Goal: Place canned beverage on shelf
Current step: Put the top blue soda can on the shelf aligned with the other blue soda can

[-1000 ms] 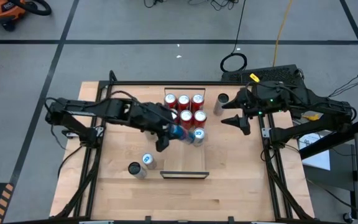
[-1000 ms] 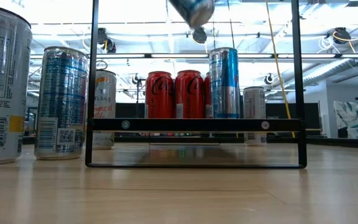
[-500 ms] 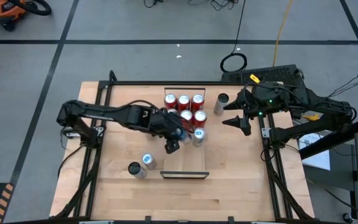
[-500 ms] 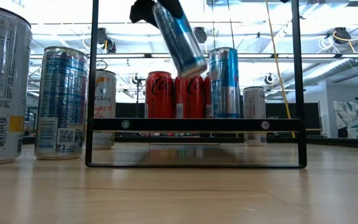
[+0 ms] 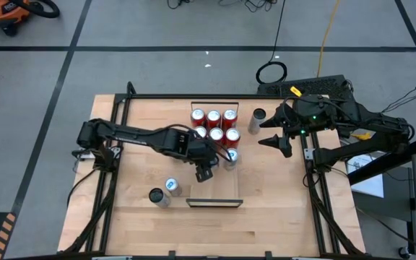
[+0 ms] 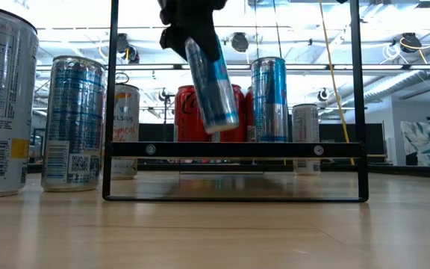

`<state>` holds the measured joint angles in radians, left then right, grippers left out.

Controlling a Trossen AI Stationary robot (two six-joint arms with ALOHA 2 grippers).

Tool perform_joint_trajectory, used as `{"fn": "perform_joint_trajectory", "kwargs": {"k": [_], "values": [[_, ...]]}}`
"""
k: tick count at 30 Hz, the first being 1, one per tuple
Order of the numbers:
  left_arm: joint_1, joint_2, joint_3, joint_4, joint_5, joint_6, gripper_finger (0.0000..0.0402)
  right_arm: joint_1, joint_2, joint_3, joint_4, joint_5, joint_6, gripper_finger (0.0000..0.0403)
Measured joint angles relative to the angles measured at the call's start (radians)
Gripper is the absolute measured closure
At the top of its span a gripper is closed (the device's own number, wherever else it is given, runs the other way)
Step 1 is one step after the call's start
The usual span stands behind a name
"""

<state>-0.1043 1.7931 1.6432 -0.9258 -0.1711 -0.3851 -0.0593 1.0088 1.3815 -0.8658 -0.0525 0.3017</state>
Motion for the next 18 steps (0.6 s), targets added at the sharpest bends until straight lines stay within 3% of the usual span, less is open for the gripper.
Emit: {"fn": "perform_joint_trajectory", "kwargs": {"k": [18], "values": [[0.019,0.052,0.0,0.008,-0.021,0.002,0.0158,0.0,0.0,0.0,0.0,0.0,-0.002,0.0099]]}}
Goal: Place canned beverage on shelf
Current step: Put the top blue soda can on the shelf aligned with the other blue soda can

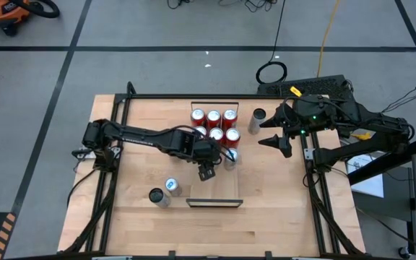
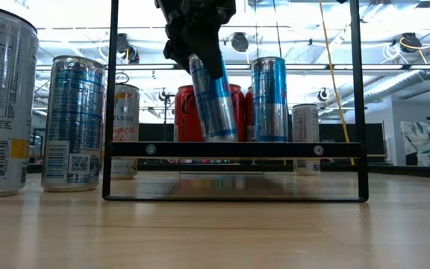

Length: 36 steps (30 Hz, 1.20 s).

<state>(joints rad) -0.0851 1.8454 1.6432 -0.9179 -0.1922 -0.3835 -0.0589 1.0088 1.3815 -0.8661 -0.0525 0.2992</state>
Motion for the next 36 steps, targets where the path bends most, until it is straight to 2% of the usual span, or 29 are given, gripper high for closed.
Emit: {"fn": "perform_joint_trajectory", "kwargs": {"k": [12,17,36], "values": [[0.041,0.006,0.0,0.036,0.008,0.006,0.0157,0.0,0.0,0.0,0.0,0.0,-0.001,0.0099],[0.045,0.014,-0.001,0.041,0.069,0.006,0.0157,0.0,0.0,0.0,0.0,0.0,-0.001,0.0099],[0.044,0.02,0.0,0.051,0.076,0.007,0.0157,0.0,0.0,0.0,0.0,0.0,-0.001,0.0099]]}}
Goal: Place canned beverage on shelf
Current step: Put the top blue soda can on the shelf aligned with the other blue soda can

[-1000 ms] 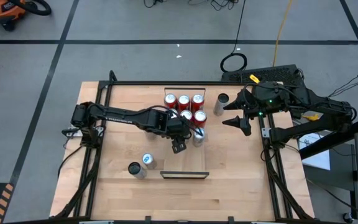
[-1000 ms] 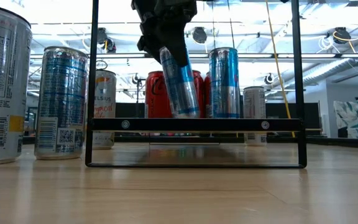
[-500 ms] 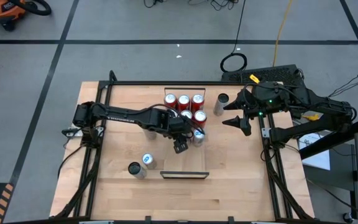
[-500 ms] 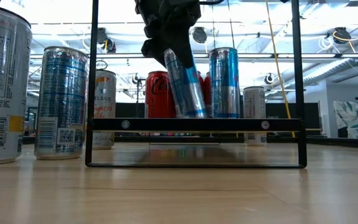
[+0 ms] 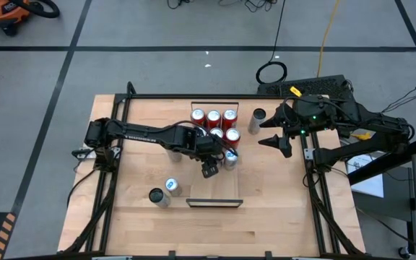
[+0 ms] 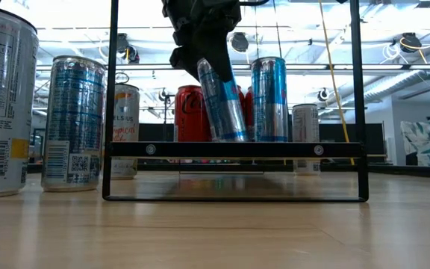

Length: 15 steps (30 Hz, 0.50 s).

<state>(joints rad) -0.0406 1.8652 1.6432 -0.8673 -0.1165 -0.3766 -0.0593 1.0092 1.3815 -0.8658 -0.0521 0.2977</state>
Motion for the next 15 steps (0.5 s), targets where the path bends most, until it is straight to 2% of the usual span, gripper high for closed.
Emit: {"fn": "perform_joint_trajectory", "kwargs": {"k": [9,15], "values": [[0.0,0.0,0.0,0.003,-0.002,0.02,0.0155,0.0,0.0,0.0,0.0,0.0,0.0,0.0099],[0.0,0.002,0.0,0.024,-0.011,0.023,0.0117,0.0,0.0,0.0,0.0,0.004,0.0,0.0099]]}}
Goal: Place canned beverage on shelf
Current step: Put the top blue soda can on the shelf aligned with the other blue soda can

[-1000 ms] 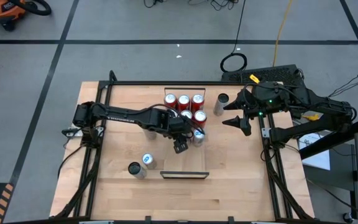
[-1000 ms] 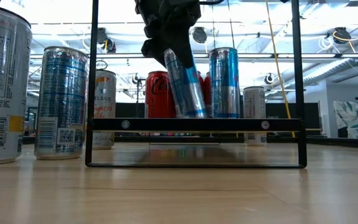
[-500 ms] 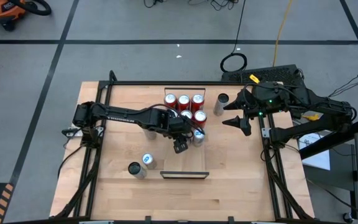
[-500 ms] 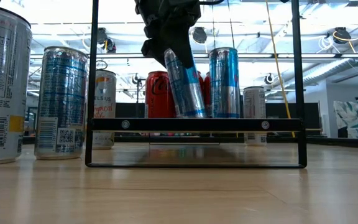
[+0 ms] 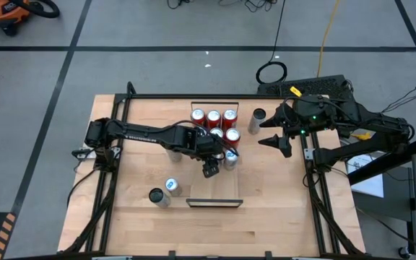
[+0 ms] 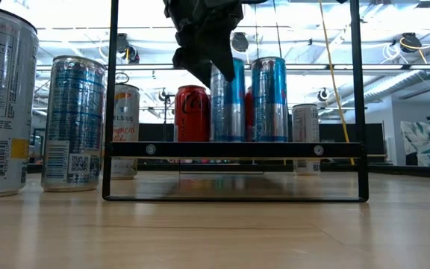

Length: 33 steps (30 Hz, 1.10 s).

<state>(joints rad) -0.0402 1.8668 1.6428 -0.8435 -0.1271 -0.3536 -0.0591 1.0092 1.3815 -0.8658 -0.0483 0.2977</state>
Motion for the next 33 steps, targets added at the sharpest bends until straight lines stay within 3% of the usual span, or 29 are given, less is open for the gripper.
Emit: {"fn": "perform_joint_trajectory", "kwargs": {"k": [5,13,22,27,33], "values": [[0.0,0.0,0.0,-0.001,-0.001,0.003,0.0095,0.0,0.0,0.0,0.0,0.0,0.0,0.0099],[-0.003,-0.012,0.0,-0.017,0.074,-0.034,0.0093,0.0,0.0,0.0,0.0,0.001,-0.004,0.0099],[-0.009,-0.099,0.0,-0.147,0.058,-0.108,0.0093,0.0,0.0,0.0,0.0,0.001,-0.004,0.0099],[-0.009,-0.114,0.0,-0.14,0.005,0.058,0.0099,0.0,0.0,0.0,0.0,0.002,-0.025,0.0099],[0.009,-0.114,0.0,-0.104,-0.023,0.202,0.0155,0.0,0.001,0.0,0.0,0.002,-0.03,0.0099]]}}
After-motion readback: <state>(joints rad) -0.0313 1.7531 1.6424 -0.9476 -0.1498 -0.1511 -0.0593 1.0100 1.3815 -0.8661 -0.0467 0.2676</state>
